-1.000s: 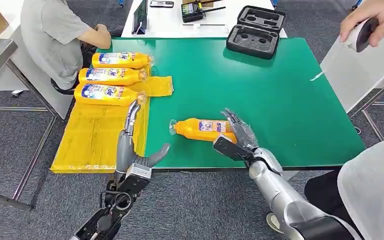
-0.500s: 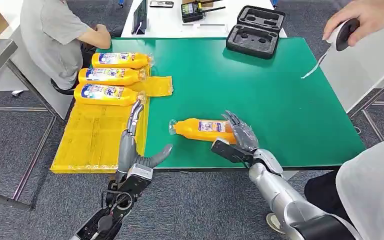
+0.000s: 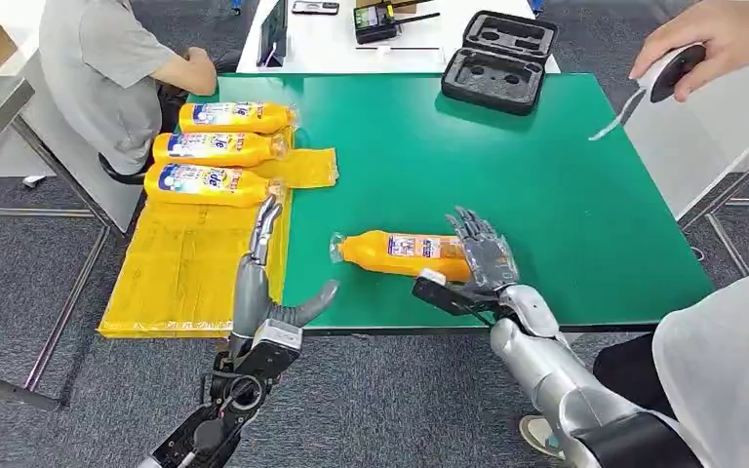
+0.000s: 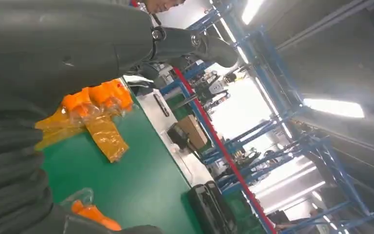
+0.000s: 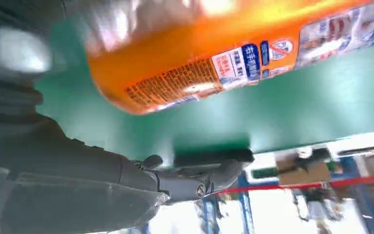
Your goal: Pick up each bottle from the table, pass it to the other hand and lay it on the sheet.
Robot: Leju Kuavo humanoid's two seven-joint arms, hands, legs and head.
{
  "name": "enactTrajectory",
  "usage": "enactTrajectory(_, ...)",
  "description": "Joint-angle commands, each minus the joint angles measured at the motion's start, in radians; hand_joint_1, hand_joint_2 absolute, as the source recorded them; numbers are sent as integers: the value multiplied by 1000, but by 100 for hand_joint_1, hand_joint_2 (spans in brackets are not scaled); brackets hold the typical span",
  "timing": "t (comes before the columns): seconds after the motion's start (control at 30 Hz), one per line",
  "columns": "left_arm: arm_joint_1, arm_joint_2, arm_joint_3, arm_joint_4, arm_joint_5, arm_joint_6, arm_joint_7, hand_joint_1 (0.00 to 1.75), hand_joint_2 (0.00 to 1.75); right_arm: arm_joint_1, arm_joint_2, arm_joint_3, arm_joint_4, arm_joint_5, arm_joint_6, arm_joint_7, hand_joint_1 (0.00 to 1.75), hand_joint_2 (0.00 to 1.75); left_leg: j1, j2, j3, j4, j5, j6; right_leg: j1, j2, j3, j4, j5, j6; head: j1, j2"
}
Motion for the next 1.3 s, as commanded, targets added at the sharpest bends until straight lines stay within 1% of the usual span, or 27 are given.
enactTrajectory(0.03, -55, 13, -69, 74, 18, 4, 2, 0, 175, -55, -5, 52, 76, -2, 34, 22, 0, 175, 1, 0, 2, 0, -1, -2, 1, 0, 2, 0, -1, -2, 0, 0)
enactTrajectory(0.17, -57, 14, -70, 68, 32, 3, 2, 0, 175, -53, -22, 59, 80, 23, 46, 51, 0, 175, 0, -1, 1, 0, 0, -1, 0, -1, 1, 0, -1, -1, 0, 0)
enactTrajectory(0.2, -57, 14, -70, 68, 32, 3, 2, 0, 175, -53, -22, 59, 80, 23, 46, 51, 0, 175, 1, -1, 3, 1, -1, -2, 1, -1, 3, 0, -1, -2, 0, 0)
enactTrajectory(0.27, -58, 14, -70, 72, 27, 11, 2, 0, 175, -50, -22, 42, 77, 9, 63, 44, 0, 175, 0, -1, 1, 0, 0, -1, 0, -1, 1, 0, 0, -1, 0, 0)
enactTrajectory(0.3, -57, 12, -68, 71, 32, 8, 2, 0, 175, -49, -23, 41, 79, 9, 66, 45, 0, 175, 1, 0, 2, 1, -1, -2, 1, 0, 3, 0, -1, -2, 0, 0)
enactTrajectory(0.63, -46, 20, -78, 50, 40, 25, 2, 0, 175, -55, -24, 35, 88, 16, 91, 51, 0, 175, 0, 0, 2, 0, -1, -2, 1, 0, 2, 0, -1, -2, 0, 0)
enactTrajectory(0.77, -48, 21, -83, 48, 51, 26, 2, 0, 175, -58, -32, 16, 95, 6, 126, 62, 0, 175, 0, 0, 1, 0, 0, -1, 0, 0, 1, 0, 0, -1, 0, 0)
enactTrajectory(0.83, -48, 21, -83, 48, 51, 26, 2, 0, 175, -58, -32, 16, 95, 6, 126, 62, 0, 175, 1, 0, 2, 1, -1, -2, 1, 0, 2, 0, -1, -2, 0, 0)
enactTrajectory(0.87, -50, 22, -86, 48, 57, 27, 2, 0, 175, -55, -39, 2, 97, -8, 167, 47, 93, 175, 1, 0, 2, 1, -1, -2, 1, 0, 3, 0, -1, -2, 0, 0)
enactTrajectory(0.9, -53, 22, -87, 50, 57, 29, 2, 0, 175, -51, -44, -5, 96, -10, 164, 51, 134, 175, 1, 0, 2, 0, -1, -2, 1, 0, 3, 0, -1, -1, 0, 0)
enactTrajectory(0.93, -53, 22, -87, 50, 57, 29, 2, 0, 175, -51, -44, -5, 96, -10, 164, 51, 140, 175, 1, 0, 2, 0, -1, -2, 0, -1, 2, 0, -1, -1, 0, 0)
enactTrajectory(0.97, -55, 20, -87, 51, 59, 26, 2, 0, 175, -48, -48, -11, 98, -15, 170, 50, 166, 175, 0, 0, 1, 0, 0, -1, 0, 0, 1, 0, 0, -1, 0, 0)
enactTrajectory(1.03, -55, 20, -87, 53, 59, 26, 2, 0, 175, -50, -51, -7, 101, -9, 178, 55, 166, 175, 2, -1, 3, 0, -1, -3, 2, -1, 4, 0, -1, -2, 0, 0)
enactTrajectory(1.13, -53, 21, -89, 54, 57, 28, 2, 0, 175, -48, -52, -17, 98, -16, 178, 55, 166, 175, 1, 0, 1, 0, 0, -1, 1, 0, 2, 0, 0, -1, 0, 0)
enactTrajectory(1.27, -52, 22, -93, 50, 58, 28, 2, 0, 175, -41, -59, -18, 98, -8, 176, 68, 159, 175, 2, -1, 4, 1, -1, -3, 2, -1, 4, 0, -1, -3, 0, 0)
enactTrajectory(1.3, -55, 19, -91, 53, 63, 22, 2, 0, 175, -37, -63, -16, 101, -1, 177, 78, 164, 175, 1, -1, 3, 0, -1, -2, 1, -2, 3, -1, -1, -2, 0, 0)
